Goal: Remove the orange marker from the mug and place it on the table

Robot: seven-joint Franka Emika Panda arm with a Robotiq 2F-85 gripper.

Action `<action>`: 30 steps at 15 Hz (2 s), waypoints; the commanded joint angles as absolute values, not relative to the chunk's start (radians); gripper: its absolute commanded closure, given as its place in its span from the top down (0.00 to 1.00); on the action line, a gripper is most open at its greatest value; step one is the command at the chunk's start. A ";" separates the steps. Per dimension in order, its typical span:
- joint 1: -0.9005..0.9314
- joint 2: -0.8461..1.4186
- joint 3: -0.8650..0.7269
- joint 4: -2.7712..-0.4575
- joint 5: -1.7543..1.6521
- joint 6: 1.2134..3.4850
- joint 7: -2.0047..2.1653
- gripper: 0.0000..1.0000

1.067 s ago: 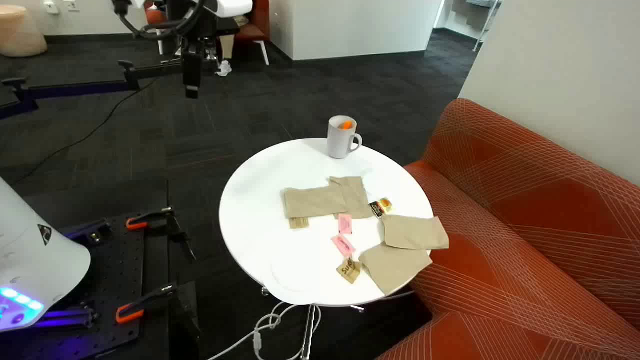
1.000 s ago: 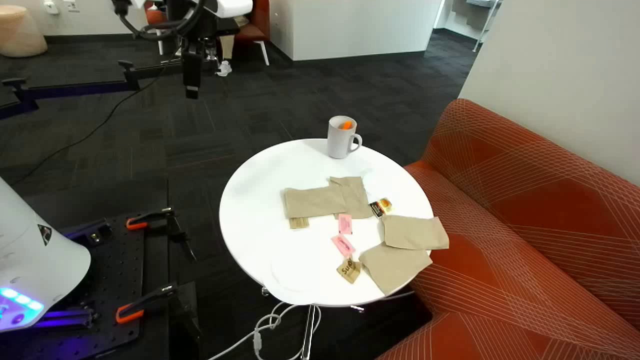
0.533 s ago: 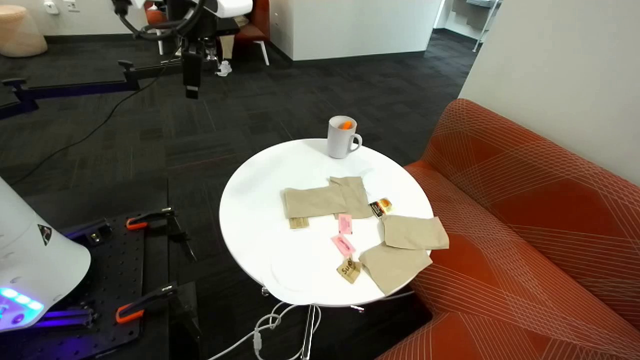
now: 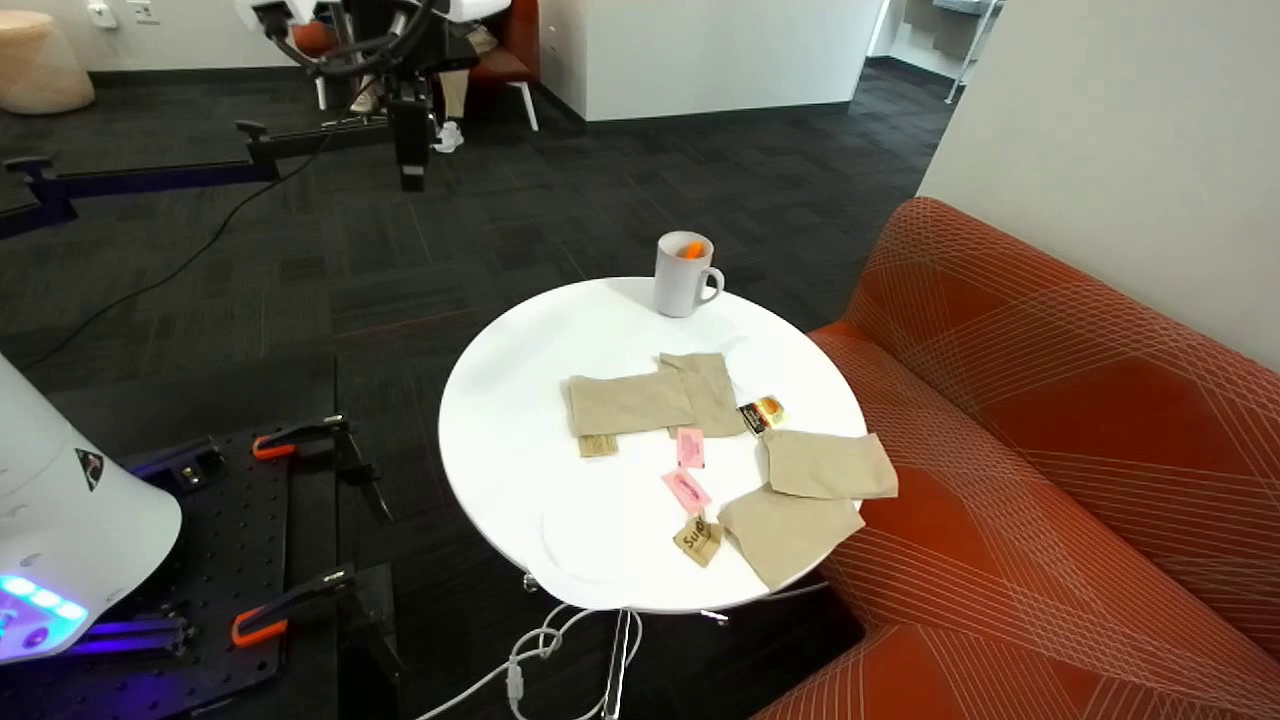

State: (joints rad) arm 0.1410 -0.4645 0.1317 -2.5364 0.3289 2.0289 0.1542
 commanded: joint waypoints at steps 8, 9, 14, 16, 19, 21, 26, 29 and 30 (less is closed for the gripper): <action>0.161 -0.192 0.168 -2.435 0.196 2.500 0.001 1.00; 0.155 -0.161 0.168 -2.415 0.164 2.532 -0.002 1.00; 0.149 -0.022 0.162 -2.309 0.044 2.622 -0.005 1.00; 0.149 0.034 0.161 -2.267 0.001 2.637 0.008 1.00; 0.155 0.017 0.161 -2.288 0.006 2.621 0.020 1.00; 0.155 0.042 0.160 -2.269 0.003 2.622 0.020 1.00; 0.155 0.060 0.160 -2.258 -0.005 2.640 0.019 1.00; 0.158 0.108 0.149 -2.239 -0.088 2.721 0.063 1.00; 0.159 0.125 0.143 -2.230 -0.125 2.745 0.082 1.00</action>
State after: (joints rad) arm 0.1538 0.0688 0.1600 -2.2640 -0.0391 2.6755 0.0303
